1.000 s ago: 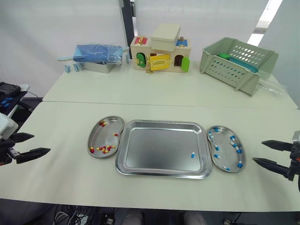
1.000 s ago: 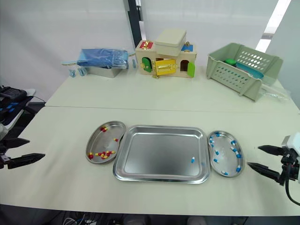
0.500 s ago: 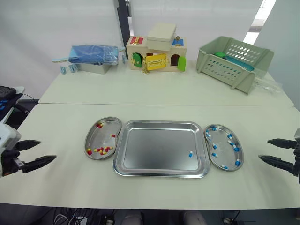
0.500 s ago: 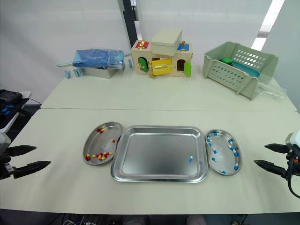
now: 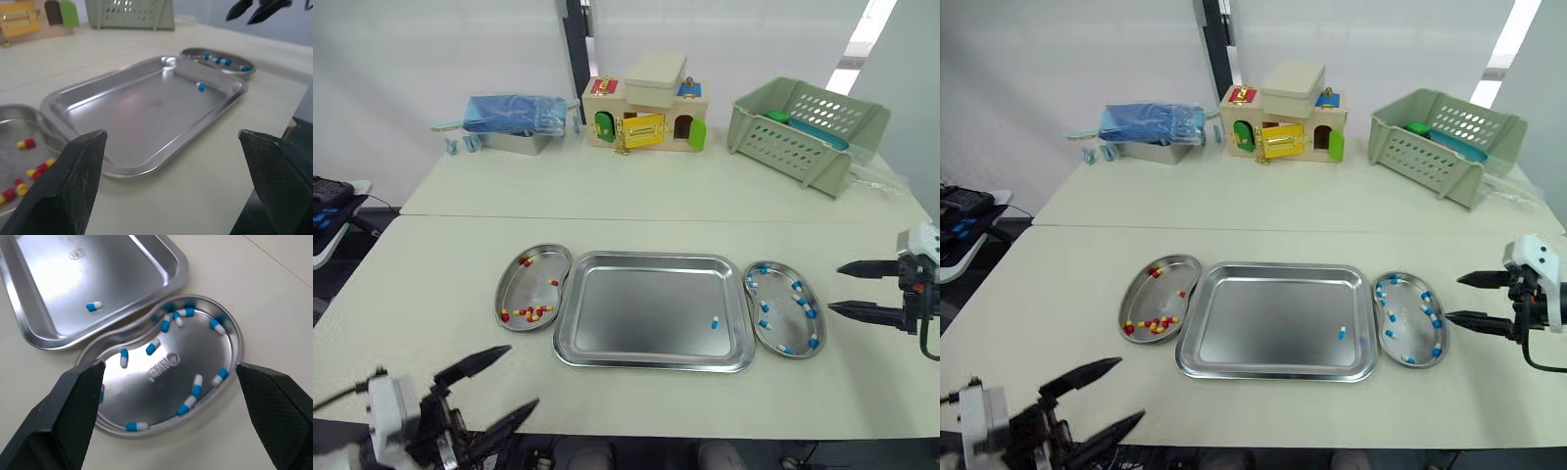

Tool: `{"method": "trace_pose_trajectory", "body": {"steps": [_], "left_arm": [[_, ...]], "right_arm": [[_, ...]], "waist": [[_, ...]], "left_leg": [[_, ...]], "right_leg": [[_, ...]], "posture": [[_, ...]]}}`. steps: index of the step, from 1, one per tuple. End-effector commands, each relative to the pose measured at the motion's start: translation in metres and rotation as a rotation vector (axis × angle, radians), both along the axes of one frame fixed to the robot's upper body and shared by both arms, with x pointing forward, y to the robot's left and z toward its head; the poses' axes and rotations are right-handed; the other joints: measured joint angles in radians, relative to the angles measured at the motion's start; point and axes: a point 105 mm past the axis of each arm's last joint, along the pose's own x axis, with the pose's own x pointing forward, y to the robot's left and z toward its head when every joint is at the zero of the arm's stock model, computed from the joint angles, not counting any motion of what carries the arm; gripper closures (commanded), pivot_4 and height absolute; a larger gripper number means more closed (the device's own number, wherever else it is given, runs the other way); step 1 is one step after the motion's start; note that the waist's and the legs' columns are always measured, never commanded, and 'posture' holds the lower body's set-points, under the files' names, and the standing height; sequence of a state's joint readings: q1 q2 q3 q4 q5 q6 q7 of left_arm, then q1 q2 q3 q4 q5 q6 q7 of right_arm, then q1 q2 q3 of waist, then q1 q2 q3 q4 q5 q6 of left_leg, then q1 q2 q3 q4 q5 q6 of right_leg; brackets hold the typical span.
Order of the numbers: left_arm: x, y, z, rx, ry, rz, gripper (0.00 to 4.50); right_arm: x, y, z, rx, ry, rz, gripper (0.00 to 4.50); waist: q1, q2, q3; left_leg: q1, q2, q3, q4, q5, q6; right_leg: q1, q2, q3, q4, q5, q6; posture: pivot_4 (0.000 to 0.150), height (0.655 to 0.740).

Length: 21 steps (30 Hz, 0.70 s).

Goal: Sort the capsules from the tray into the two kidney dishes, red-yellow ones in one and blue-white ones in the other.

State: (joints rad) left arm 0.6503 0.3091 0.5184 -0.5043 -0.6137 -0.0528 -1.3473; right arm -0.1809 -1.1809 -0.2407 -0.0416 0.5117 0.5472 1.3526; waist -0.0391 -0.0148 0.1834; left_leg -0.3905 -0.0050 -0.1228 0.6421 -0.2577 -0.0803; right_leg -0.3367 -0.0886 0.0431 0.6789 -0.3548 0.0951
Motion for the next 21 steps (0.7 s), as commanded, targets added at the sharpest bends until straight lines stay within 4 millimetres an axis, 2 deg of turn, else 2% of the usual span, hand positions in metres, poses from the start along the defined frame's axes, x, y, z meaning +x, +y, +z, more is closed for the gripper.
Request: {"method": "trace_pose_trajectory", "body": {"steps": [1, 3, 5, 10, 14, 18, 21], "left_arm": [[-0.017, -0.014, -0.004, 0.0, -0.088, -0.074, 0.05], [-0.023, -0.02, -0.011, -0.014, -0.094, -0.088, 0.05], [-0.025, -0.023, -0.015, -0.022, -0.092, -0.089, 0.05], [-0.025, -0.03, -0.019, -0.033, -0.127, -0.093, 0.05], [-0.024, -0.033, -0.02, -0.036, -0.134, -0.087, 0.05], [-0.022, -0.04, -0.015, -0.069, -0.16, -0.084, 0.05], [-0.022, -0.043, -0.014, -0.079, -0.154, -0.072, 0.05]], "right_arm": [[-0.007, 0.034, 0.021, 0.013, -0.009, 0.123, 0.0], [-0.01, 0.057, 0.024, -0.001, -0.02, 0.196, 0.0], [-0.009, 0.069, 0.02, -0.058, -0.038, 0.223, 0.0], [-0.004, 0.091, 0.005, -0.181, 0.011, 0.215, 0.0], [0.004, 0.11, -0.005, -0.216, -0.016, 0.223, 0.0], [0.017, 0.129, -0.029, -0.277, -0.038, 0.21, 0.0], [0.016, 0.132, -0.036, -0.296, -0.03, 0.204, 0.0]], "waist": [[0.007, 0.0, 0.0], [0.008, 0.001, 0.0], [0.006, 0.001, 0.0], [0.006, 0.0, 0.0], [0.004, 0.0, 0.0], [0.004, 0.0, 0.0], [0.005, 0.0, 0.0]], "left_leg": [[0.0, 0.0, 0.0, 0.0, 0.0, 0.0], [0.0, 0.0, 0.0, 0.0, 0.0, 0.0], [0.0, 0.0, 0.0, 0.0, 0.0, 0.001], [-0.002, 0.0, -0.001, 0.0, -0.001, 0.001], [-0.003, 0.0, -0.001, 0.0, -0.001, 0.001], [-0.003, 0.0, -0.002, 0.0, -0.001, 0.001], [-0.006, 0.0, -0.002, 0.001, -0.001, 0.001]], "right_leg": [[0.0, 0.0, -0.001, 0.0, 0.0, 0.0], [0.0, 0.0, -0.001, 0.0, 0.0, 0.0], [0.0, 0.0, -0.001, 0.0, 0.0, 0.0], [-0.001, 0.0, -0.001, -0.001, 0.0, 0.0], [-0.002, 0.001, -0.001, -0.001, 0.0, 0.0], [-0.003, 0.001, -0.001, -0.001, 0.0, 0.0], [-0.006, 0.001, -0.001, 0.0, 0.0, 0.0]], "posture": [[0.15, 0.74], [0.15, 0.74], [0.15, 0.74], [0.15, 0.74], [0.15, 0.74], [0.15, 0.74], [0.15, 0.74]]}}
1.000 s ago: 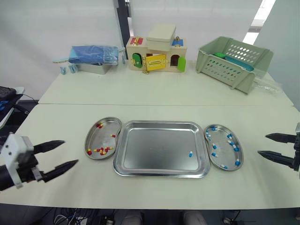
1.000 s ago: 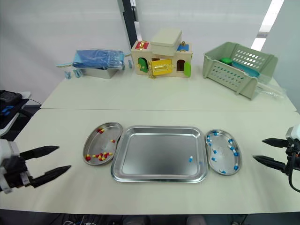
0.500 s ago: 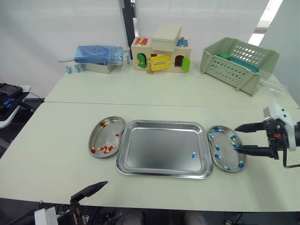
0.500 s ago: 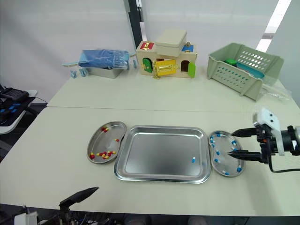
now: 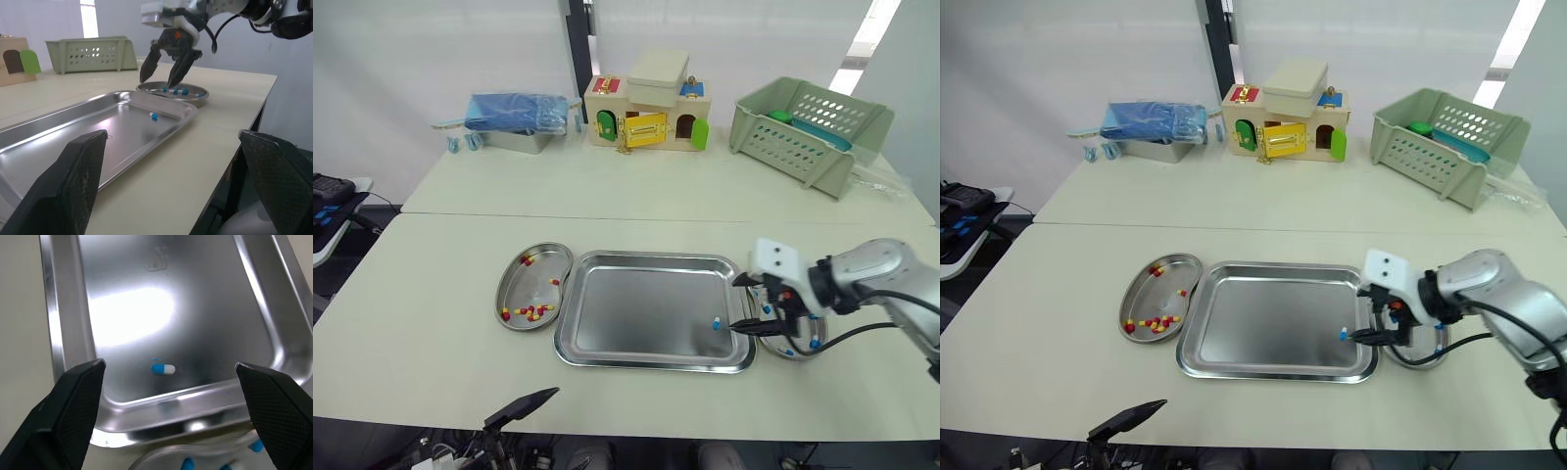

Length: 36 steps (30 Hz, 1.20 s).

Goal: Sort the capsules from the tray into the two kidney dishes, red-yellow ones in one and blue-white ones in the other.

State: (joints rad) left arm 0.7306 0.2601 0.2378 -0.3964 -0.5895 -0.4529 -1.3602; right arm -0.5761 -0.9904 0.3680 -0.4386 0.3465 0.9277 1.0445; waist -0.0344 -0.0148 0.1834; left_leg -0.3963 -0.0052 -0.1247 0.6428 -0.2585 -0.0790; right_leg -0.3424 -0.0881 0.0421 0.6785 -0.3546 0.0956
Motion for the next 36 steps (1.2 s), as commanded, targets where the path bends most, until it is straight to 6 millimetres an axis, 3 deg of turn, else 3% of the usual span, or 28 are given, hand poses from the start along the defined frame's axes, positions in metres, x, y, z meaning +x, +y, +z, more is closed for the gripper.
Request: {"method": "trace_pose_trajectory", "body": {"steps": [1, 5, 8, 11, 36], "left_arm": [[-0.003, -0.005, 0.005, -0.018, -0.01, 0.014, 0.05], [-0.004, -0.007, 0.003, -0.01, -0.017, -0.002, 0.05], [-0.004, -0.007, 0.001, 0.008, -0.023, -0.02, 0.0], [-0.002, -0.007, 0.001, 0.013, -0.033, -0.025, 0.0], [0.001, -0.005, 0.0, 0.026, -0.034, -0.016, 0.0]], "right_arm": [[0.003, 0.001, 0.004, -0.034, -0.055, -0.011, 0.0], [0.001, 0.005, -0.006, -0.069, -0.051, -0.004, 0.0], [0.002, 0.007, -0.008, -0.077, -0.056, -0.008, 0.65], [0.001, 0.008, -0.011, -0.084, -0.052, -0.007, 1.66], [0.003, 0.01, -0.03, -0.133, -0.045, -0.035, 1.66]], "waist": [[0.0, 0.0, 0.0], [-0.002, 0.0, 0.0], [-0.002, 0.0, 0.0], [-0.001, 0.0, 0.0], [-0.001, 0.0, 0.0]], "left_leg": [[-0.001, 0.0, 0.0, 0.0, 0.0, 0.0], [-0.001, 0.0, 0.0, 0.0, 0.0, 0.0], [-0.001, 0.0, 0.0, 0.0, 0.0, 0.0], [-0.001, 0.0, -0.001, 0.0, 0.0, 0.0], [-0.001, 0.0, -0.001, 0.0, 0.0, 0.0]], "right_leg": [[-0.001, 0.0, 0.0, 0.0, 0.0, 0.0], [-0.001, 0.0, 0.0, 0.0, 0.0, 0.0], [-0.001, 0.0, 0.0, 0.001, 0.0, 0.0], [-0.001, 0.0, 0.0, 0.001, 0.0, 0.0], [-0.001, 0.0, -0.001, 0.001, 0.0, 0.0]], "posture": [[0.15, 0.74], [0.15, 0.74], [0.15, 0.74], [0.15, 0.74], [0.15, 0.74]]}}
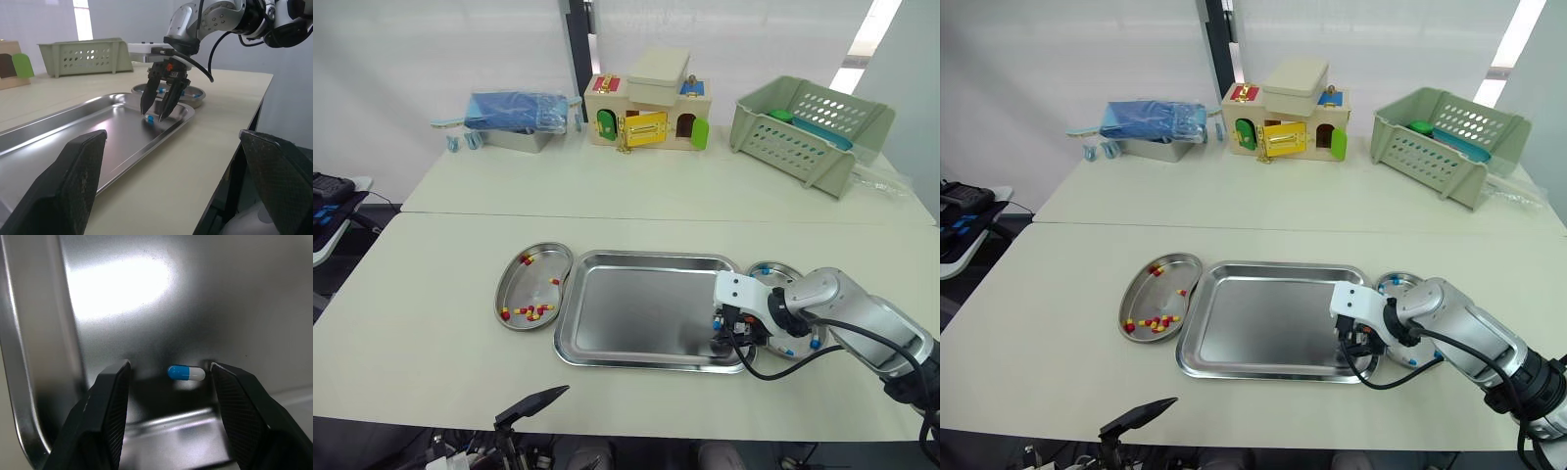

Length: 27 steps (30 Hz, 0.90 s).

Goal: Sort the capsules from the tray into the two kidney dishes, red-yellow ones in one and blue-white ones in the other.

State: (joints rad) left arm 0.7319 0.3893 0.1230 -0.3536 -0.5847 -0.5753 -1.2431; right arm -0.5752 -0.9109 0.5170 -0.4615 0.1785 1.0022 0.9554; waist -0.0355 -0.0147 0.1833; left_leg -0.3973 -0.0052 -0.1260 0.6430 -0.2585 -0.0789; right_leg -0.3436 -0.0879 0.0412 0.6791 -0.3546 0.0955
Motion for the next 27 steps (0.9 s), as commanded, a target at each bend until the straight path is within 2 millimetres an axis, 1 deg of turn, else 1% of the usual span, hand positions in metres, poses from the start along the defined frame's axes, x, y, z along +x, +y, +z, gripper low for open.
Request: {"method": "trace_pose_trajectory", "body": {"steps": [1, 6, 9, 10, 11, 18, 20, 22, 24, 26, 27], "left_arm": [[-0.001, -0.001, 0.003, 0.002, -0.018, 0.002, 0.0], [0.0, 0.0, 0.004, 0.009, -0.021, 0.005, 0.0], [0.0, 0.001, 0.004, 0.009, -0.021, 0.005, 0.0], [0.0, 0.001, 0.004, 0.009, -0.021, 0.006, 0.0], [0.0, 0.001, 0.004, 0.009, -0.021, 0.006, 0.0], [0.002, 0.001, 0.005, 0.009, -0.024, 0.01, 0.0], [0.003, 0.001, 0.006, 0.009, -0.026, 0.005, 0.0], [0.003, 0.0, 0.007, 0.012, -0.034, -0.019, 0.0], [0.004, -0.002, 0.01, 0.01, -0.045, -0.044, 0.0], [0.005, -0.004, 0.013, 0.005, -0.052, -0.076, 0.0], [0.005, -0.006, 0.013, 0.005, -0.054, -0.101, 0.0]], "right_arm": [[0.0, 0.001, 0.002, -0.005, -0.019, 0.006, 1.66], [0.001, 0.001, 0.001, -0.007, -0.021, 0.001, 2.72], [0.0, 0.0, 0.0, -0.008, -0.017, -0.003, 3.55], [0.0, 0.0, 0.0, -0.008, -0.017, -0.004, 3.75], [0.0, 0.0, 0.0, -0.008, -0.015, -0.005, 3.85], [0.0, 0.001, 0.002, 0.004, -0.016, -0.008, 3.85], [0.002, 0.004, 0.008, 0.031, -0.033, 0.001, 3.85], [0.001, 0.007, 0.018, 0.09, -0.049, 0.011, 3.85], [-0.001, 0.006, 0.03, 0.143, -0.072, 0.024, 3.85], [-0.005, 0.002, 0.045, 0.211, -0.109, 0.045, 3.85], [-0.008, -0.004, 0.051, 0.238, -0.112, 0.037, 3.85]], "waist": [[0.0, 0.0, 0.0], [0.0, 0.0, 0.0], [0.0, 0.0, 0.0], [0.0, 0.0, 0.0], [0.0, 0.0, 0.0], [0.0, 0.0, 0.0], [0.0, 0.0, 0.0], [0.0, 0.0, 0.0], [0.001, 0.0, 0.0], [0.004, 0.0, 0.0], [0.004, 0.0, 0.0]], "left_leg": [[0.0, 0.0, 0.0, 0.0, 0.0, 0.0], [0.0, 0.0, 0.0, 0.0, 0.0, 0.0], [0.0, 0.0, 0.0, 0.0, 0.0, 0.0], [0.0, 0.0, 0.0, 0.0, 0.0, 0.0], [0.0, 0.0, 0.0, 0.0, 0.0, 0.0], [0.0, 0.0, 0.0, 0.0, 0.0, 0.0], [0.0, 0.0, 0.0, 0.0, 0.0, 0.0], [0.0, 0.0, 0.0, 0.0, 0.0, 0.0], [0.0, 0.0, 0.0, 0.0, 0.0, 0.0], [0.0, 0.0, 0.0, 0.0, 0.0, 0.0], [-0.001, 0.0, 0.0, 0.0, 0.0, 0.0]], "right_leg": [[0.0, 0.0, 0.0, 0.0, 0.0, 0.0], [0.0, 0.0, 0.0, 0.0, 0.0, 0.0], [0.0, 0.0, 0.0, 0.0, 0.0, 0.0], [0.0, 0.0, 0.0, 0.0, 0.0, 0.0], [0.0, 0.0, 0.0, 0.0, 0.0, 0.0], [0.0, 0.0, 0.0, 0.0, 0.0, 0.0], [0.0, 0.0, 0.0, 0.0, 0.0, 0.0], [0.0, 0.0, 0.0, 0.0, 0.0, 0.0], [0.0, 0.0, 0.0, 0.0, 0.0, 0.0], [0.0, 0.0, 0.0, 0.0, 0.0, 0.0], [0.0, 0.0, 0.0, -0.001, 0.0, 0.0]], "posture": [[0.15, 0.74], [0.15, 0.74], [0.15, 0.74], [0.15, 0.74], [0.15, 0.74], [0.15, 0.74], [0.15, 0.74], [0.15, 0.74], [0.15, 0.74], [0.15, 0.74], [0.15, 0.74]]}}
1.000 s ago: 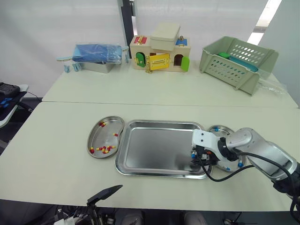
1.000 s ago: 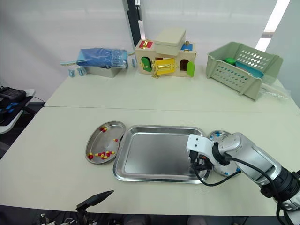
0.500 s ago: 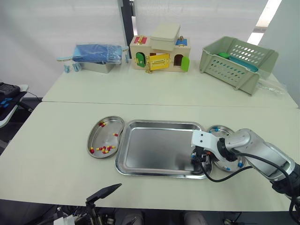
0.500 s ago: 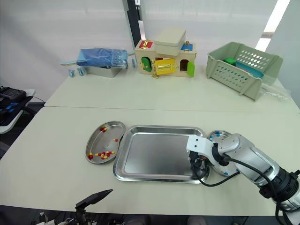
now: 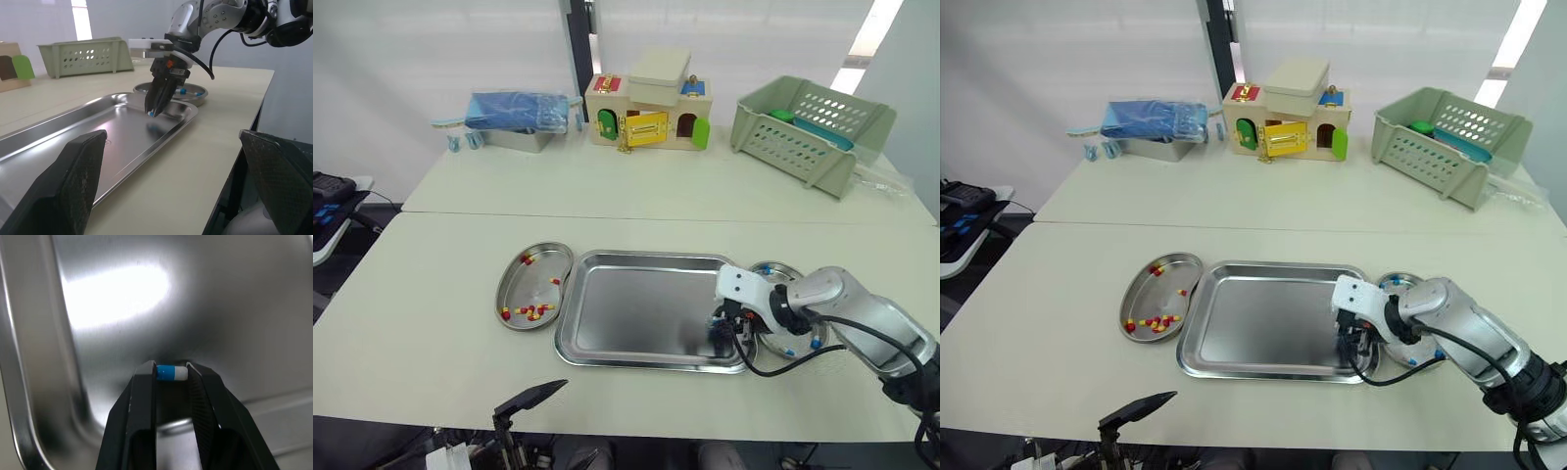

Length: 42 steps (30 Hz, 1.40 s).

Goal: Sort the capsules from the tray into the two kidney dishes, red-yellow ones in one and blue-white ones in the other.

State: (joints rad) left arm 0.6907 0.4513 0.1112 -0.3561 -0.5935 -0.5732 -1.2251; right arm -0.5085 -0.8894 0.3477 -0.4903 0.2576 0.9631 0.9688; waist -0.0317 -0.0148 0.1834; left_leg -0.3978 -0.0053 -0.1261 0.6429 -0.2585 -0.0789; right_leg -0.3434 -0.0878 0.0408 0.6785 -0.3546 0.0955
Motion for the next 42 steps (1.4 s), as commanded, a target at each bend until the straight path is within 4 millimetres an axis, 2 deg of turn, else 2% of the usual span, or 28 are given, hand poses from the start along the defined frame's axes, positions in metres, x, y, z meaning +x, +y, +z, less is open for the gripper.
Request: {"method": "trace_pose_trajectory", "body": {"steps": [1, 5, 10, 21, 23, 25, 31, 34, 37, 40, 42], "left_arm": [[-0.003, -0.009, 0.008, -0.018, -0.035, -0.099, 0.0], [-0.001, -0.014, 0.007, -0.033, -0.036, -0.189, 0.0], [0.007, -0.017, 0.006, -0.047, -0.05, -0.245, 0.0], [0.01, -0.014, 0.004, -0.041, -0.038, -0.262, 0.0], [0.01, -0.013, 0.004, -0.04, -0.037, -0.259, 0.0], [0.01, -0.013, 0.004, -0.038, -0.036, -0.255, 0.0], [0.01, -0.01, 0.004, -0.032, -0.024, -0.237, 0.0], [0.011, -0.01, 0.003, -0.031, -0.025, -0.225, 0.0], [0.017, -0.007, 0.002, -0.03, -0.008, -0.183, 0.0], [0.028, -0.001, 0.005, -0.021, 0.01, -0.106, 0.0], [0.04, 0.007, 0.007, 0.024, 0.034, -0.029, 0.0]], "right_arm": [[-0.01, -0.014, 0.034, 0.095, -0.086, 0.025, 3.85], [-0.014, -0.053, 0.039, 0.059, -0.136, -0.062, 3.85], [-0.023, -0.084, 0.037, 0.018, -0.136, -0.153, 3.85], [-0.027, -0.099, 0.019, 0.0, -0.123, -0.218, 3.85], [-0.026, -0.099, 0.019, 0.003, -0.123, -0.22, 3.15], [-0.026, -0.1, 0.019, 0.009, -0.117, -0.22, 2.79], [-0.024, -0.1, 0.018, 0.014, -0.115, -0.218, 1.16], [-0.023, -0.102, 0.018, 0.015, -0.117, -0.219, 0.13], [-0.021, -0.1, 0.023, 0.066, -0.127, -0.216, 0.06], [-0.016, -0.098, 0.04, 0.178, -0.177, -0.22, 0.06], [-0.017, -0.105, 0.05, 0.269, -0.203, -0.226, 0.06]], "waist": [[0.001, 0.0, 0.0], [0.004, 0.0, 0.0], [-0.002, 0.001, 0.0], [-0.004, 0.001, -0.001], [-0.003, 0.001, -0.001], [-0.003, 0.001, -0.001], [-0.002, 0.001, -0.001], [-0.002, 0.001, -0.001], [-0.002, 0.001, -0.001], [-0.003, 0.001, 0.0], [-0.001, 0.0, 0.0]], "left_leg": [[0.0, 0.0, 0.0, 0.0, 0.0, 0.0], [0.0, 0.0, 0.0, 0.0, 0.0, 0.0], [0.001, 0.0, 0.0, 0.0, 0.0, 0.0], [0.002, 0.001, 0.0, 0.0, 0.0, 0.0], [0.002, 0.001, 0.0, 0.0, 0.0, 0.0], [0.002, 0.001, 0.001, 0.0, 0.0, 0.0], [0.002, 0.001, 0.001, 0.0, 0.0, 0.0], [0.002, 0.001, 0.001, 0.0, 0.0, 0.0], [0.002, 0.001, 0.0, 0.0, 0.0, 0.0], [0.002, 0.001, 0.0, 0.0, 0.0, 0.0], [0.002, 0.001, 0.0, 0.0, 0.0, 0.0]], "right_leg": [[0.0, 0.0, 0.0, 0.0, 0.0, 0.0], [0.001, 0.0, -0.001, 0.0, 0.0, 0.0], [0.001, 0.0, 0.0, 0.001, 0.0, 0.0], [0.002, 0.001, 0.0, 0.001, 0.0, 0.0], [0.002, 0.001, 0.0, 0.001, 0.0, 0.0], [0.002, 0.001, 0.001, 0.001, 0.0, 0.0], [0.002, 0.001, 0.0, 0.001, 0.0, 0.0], [0.002, 0.001, 0.001, 0.001, 0.0, 0.0], [0.002, 0.001, 0.001, 0.001, 0.0, 0.0], [0.003, 0.001, 0.001, 0.001, 0.0, 0.0], [0.003, 0.001, 0.0, 0.001, 0.0, 0.0]], "posture": [[0.15, 0.74], [0.15, 0.74], [0.15, 0.74], [0.15, 0.74], [0.15, 0.74], [0.15, 0.74], [0.15, 0.74], [0.15, 0.74], [0.15, 0.74], [0.15, 0.74], [0.15, 0.74]]}}
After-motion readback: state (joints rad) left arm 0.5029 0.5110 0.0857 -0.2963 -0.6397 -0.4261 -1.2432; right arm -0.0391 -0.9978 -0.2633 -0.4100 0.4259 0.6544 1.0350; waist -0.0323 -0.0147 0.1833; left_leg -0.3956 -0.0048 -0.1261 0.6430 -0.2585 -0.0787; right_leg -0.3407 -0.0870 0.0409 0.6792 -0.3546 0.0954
